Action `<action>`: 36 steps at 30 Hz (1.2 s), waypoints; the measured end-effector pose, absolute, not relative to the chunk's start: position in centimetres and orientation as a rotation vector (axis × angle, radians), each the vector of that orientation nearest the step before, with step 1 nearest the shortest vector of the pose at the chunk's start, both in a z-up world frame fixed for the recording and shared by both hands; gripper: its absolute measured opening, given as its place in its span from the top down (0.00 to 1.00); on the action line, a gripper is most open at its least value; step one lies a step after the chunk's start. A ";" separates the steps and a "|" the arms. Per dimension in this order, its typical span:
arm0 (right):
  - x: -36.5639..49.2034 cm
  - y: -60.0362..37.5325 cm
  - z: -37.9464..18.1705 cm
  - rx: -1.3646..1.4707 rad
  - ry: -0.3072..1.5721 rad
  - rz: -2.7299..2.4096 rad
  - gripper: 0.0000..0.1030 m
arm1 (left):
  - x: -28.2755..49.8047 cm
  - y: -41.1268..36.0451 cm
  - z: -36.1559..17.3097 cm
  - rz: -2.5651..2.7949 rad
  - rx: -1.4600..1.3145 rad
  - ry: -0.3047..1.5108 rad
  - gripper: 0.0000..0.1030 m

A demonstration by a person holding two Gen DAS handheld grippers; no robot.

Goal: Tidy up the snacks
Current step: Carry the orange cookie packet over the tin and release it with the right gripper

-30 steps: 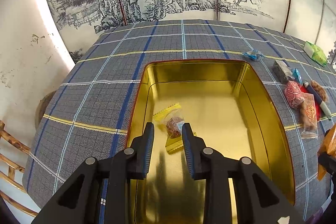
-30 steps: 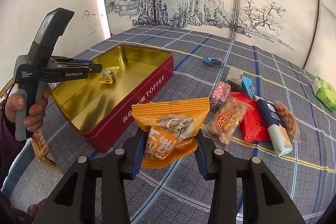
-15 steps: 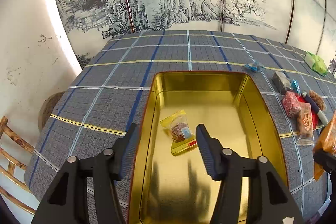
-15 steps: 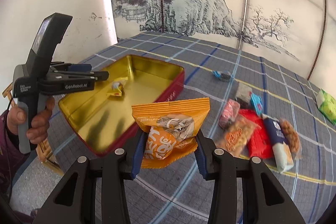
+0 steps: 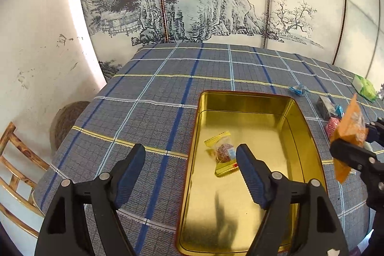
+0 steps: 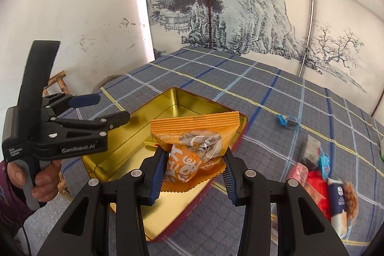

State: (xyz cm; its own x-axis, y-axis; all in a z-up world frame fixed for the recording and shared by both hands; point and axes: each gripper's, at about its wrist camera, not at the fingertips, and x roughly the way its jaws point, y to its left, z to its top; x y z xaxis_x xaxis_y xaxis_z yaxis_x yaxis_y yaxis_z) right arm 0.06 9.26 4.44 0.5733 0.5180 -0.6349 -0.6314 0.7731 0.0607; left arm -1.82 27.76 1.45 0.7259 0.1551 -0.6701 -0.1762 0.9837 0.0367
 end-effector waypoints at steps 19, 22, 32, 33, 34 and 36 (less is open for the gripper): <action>4.7 13.9 1.9 -0.160 0.785 0.712 0.57 | -2.8 30.2 0.6 0.211 -0.085 0.757 0.22; 5.1 14.3 1.6 -0.161 0.797 0.712 0.57 | -2.9 30.2 0.6 0.217 -0.084 0.760 0.22; 6.2 15.0 0.9 -0.161 0.826 0.704 0.57 | -2.8 30.2 0.5 0.221 -0.081 0.760 0.20; 6.3 15.1 1.0 -0.164 0.826 0.702 0.57 | -2.9 30.3 0.4 0.222 -0.082 0.761 0.20; 6.3 15.2 0.9 -0.167 0.826 0.700 0.57 | -2.9 30.3 0.4 0.223 -0.080 0.761 0.20; 6.5 15.2 0.9 -0.162 0.832 0.703 0.57 | -2.9 30.4 0.4 0.225 -0.081 0.761 0.19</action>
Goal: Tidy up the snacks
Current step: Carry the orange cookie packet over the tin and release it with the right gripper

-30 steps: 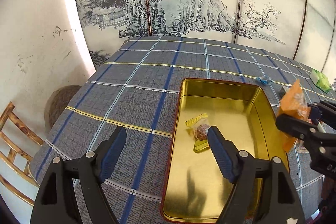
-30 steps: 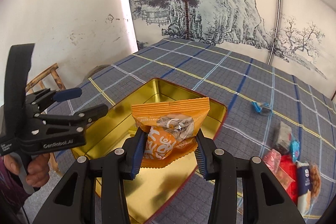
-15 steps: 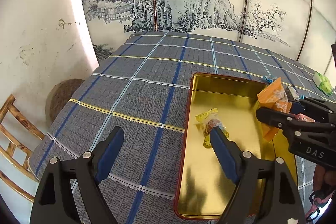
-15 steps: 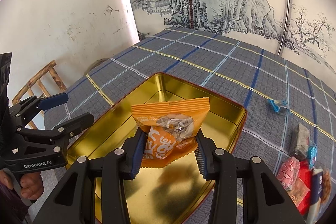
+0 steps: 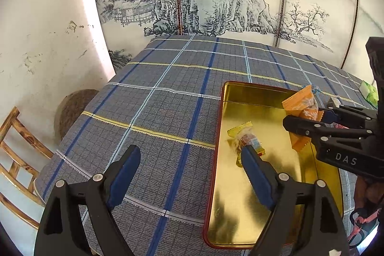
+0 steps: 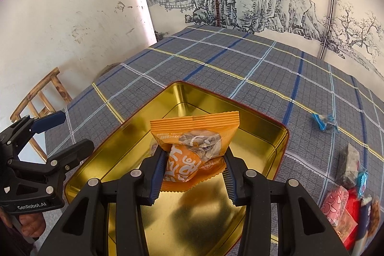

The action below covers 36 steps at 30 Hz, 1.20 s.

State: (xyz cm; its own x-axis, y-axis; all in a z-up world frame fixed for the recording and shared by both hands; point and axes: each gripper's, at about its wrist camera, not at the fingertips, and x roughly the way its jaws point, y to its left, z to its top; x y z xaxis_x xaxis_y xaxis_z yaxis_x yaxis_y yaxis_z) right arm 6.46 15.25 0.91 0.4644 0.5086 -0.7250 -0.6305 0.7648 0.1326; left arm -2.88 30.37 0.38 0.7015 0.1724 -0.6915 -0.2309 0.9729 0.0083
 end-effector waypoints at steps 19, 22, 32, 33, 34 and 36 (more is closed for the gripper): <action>7.6 15.8 0.2 -0.150 0.858 0.686 0.56 | -3.1 30.8 0.0 0.231 -0.083 0.762 0.17; 7.7 15.8 0.0 -0.146 0.861 0.685 0.56 | -3.1 30.8 0.0 0.231 -0.083 0.763 0.17; 8.1 16.1 0.2 -0.131 0.856 0.685 0.46 | -3.1 30.8 -0.1 0.233 -0.080 0.766 0.16; 8.1 16.1 0.3 -0.132 0.852 0.679 0.40 | -3.1 30.8 -0.1 0.233 -0.080 0.766 0.16; 8.1 16.1 0.4 -0.131 0.848 0.674 0.39 | -3.2 30.9 -0.1 0.233 -0.081 0.766 0.16; 8.1 16.0 0.7 -0.121 0.839 0.676 0.37 | -3.1 30.8 -0.1 0.232 -0.079 0.766 0.16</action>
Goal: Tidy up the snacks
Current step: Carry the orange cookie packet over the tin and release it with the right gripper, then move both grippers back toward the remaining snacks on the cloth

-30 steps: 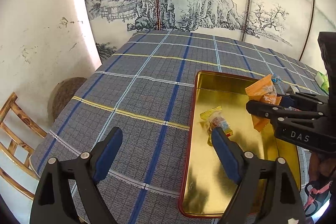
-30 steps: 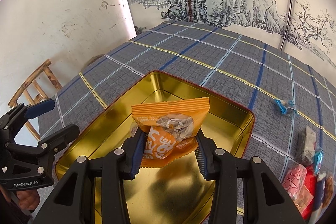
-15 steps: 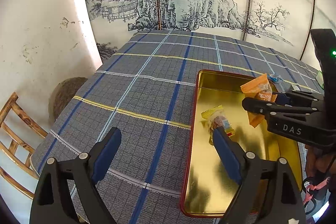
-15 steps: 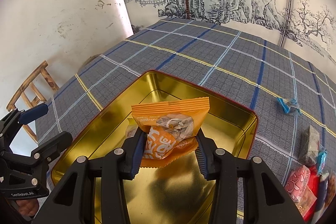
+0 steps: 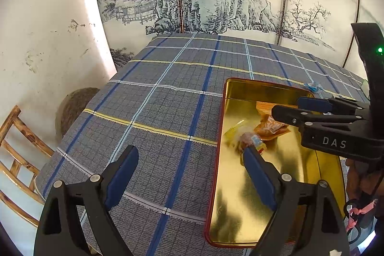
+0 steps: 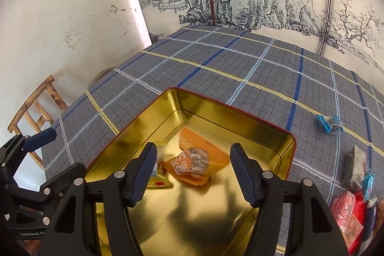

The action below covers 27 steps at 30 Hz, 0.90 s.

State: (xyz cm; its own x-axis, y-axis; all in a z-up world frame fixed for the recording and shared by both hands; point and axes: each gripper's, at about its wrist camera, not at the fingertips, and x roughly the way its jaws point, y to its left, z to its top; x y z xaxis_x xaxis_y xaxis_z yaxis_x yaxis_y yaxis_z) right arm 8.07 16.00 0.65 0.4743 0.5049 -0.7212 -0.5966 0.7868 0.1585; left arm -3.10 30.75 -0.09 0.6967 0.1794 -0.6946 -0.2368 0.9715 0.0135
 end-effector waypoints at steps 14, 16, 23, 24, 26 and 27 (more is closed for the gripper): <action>4.5 14.1 3.5 -0.067 0.693 0.703 0.35 | -3.6 30.2 -0.2 0.231 -0.062 0.765 0.16; 3.5 13.5 3.8 -0.074 0.670 0.707 0.35 | -3.6 29.8 0.0 0.233 -0.053 0.762 0.16; 0.8 9.9 4.3 -0.070 0.630 0.685 0.35 | -3.9 28.2 1.2 0.229 -0.024 0.751 0.16; 0.4 9.0 4.2 -0.068 0.629 0.674 0.35 | -3.9 27.9 1.4 0.228 -0.018 0.749 0.16; -0.1 7.0 3.9 -0.063 0.629 0.641 0.34 | -3.9 27.3 1.7 0.224 -0.003 0.744 0.15; -0.3 5.6 3.7 -0.056 0.633 0.617 0.34 | -4.0 27.0 1.9 0.221 0.005 0.741 0.15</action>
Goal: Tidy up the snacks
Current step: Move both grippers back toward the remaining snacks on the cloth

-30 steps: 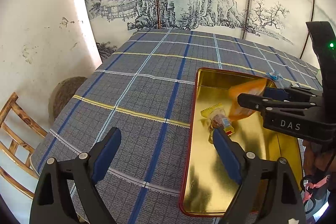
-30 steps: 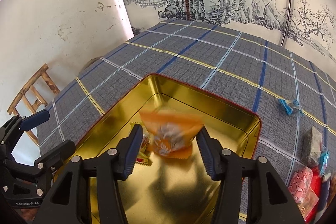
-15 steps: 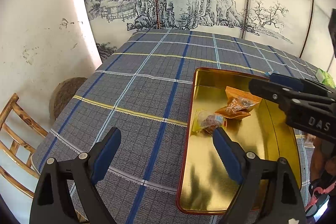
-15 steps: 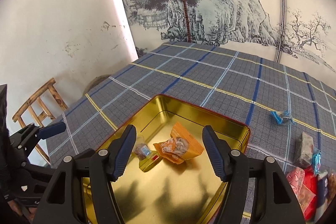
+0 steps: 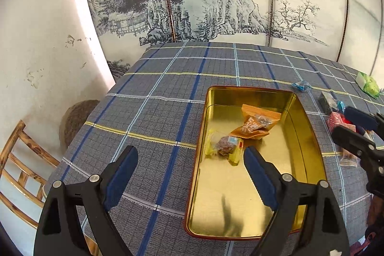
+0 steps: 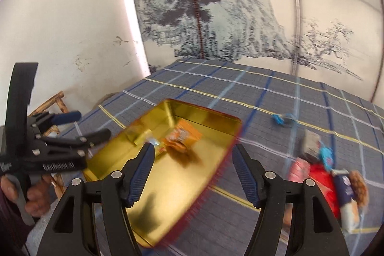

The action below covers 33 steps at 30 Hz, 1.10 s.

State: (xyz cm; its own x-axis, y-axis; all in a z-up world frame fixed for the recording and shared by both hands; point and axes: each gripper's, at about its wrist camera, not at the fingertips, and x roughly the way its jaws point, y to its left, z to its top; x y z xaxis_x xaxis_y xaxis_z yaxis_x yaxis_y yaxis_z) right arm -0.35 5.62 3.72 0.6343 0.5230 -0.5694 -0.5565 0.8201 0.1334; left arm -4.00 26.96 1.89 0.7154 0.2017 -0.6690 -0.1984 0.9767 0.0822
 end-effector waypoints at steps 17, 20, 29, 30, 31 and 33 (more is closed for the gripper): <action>-1.2 -18.2 -1.7 0.058 0.759 0.072 0.33 | -3.5 15.4 6.0 -0.009 0.151 0.719 0.12; -1.1 -20.3 -2.3 0.078 0.761 0.052 0.33 | -2.2 13.0 6.2 -0.074 0.150 0.756 0.12; -1.1 -22.9 -3.2 0.145 0.740 0.102 0.33 | 4.9 5.6 5.0 -0.275 0.136 0.888 0.12; -1.1 -22.9 -3.1 0.144 0.736 0.114 0.33 | 5.7 5.0 4.5 -0.285 0.138 0.903 0.12; -1.2 -22.8 -3.1 0.143 0.730 0.120 0.33 | 6.5 4.5 4.1 -0.287 0.143 0.916 0.14; -1.4 -22.8 -3.0 0.150 0.719 0.134 0.33 | 8.5 3.4 2.8 -0.289 0.159 0.958 0.28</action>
State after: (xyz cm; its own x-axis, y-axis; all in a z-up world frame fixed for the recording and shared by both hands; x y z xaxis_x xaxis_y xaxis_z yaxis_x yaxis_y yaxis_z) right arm -1.35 -22.84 -3.04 0.7445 0.1732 -0.6447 -0.0705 0.9808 0.1821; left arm 8.54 3.40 2.75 0.5403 -0.1726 -0.8236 0.3120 0.9501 0.0056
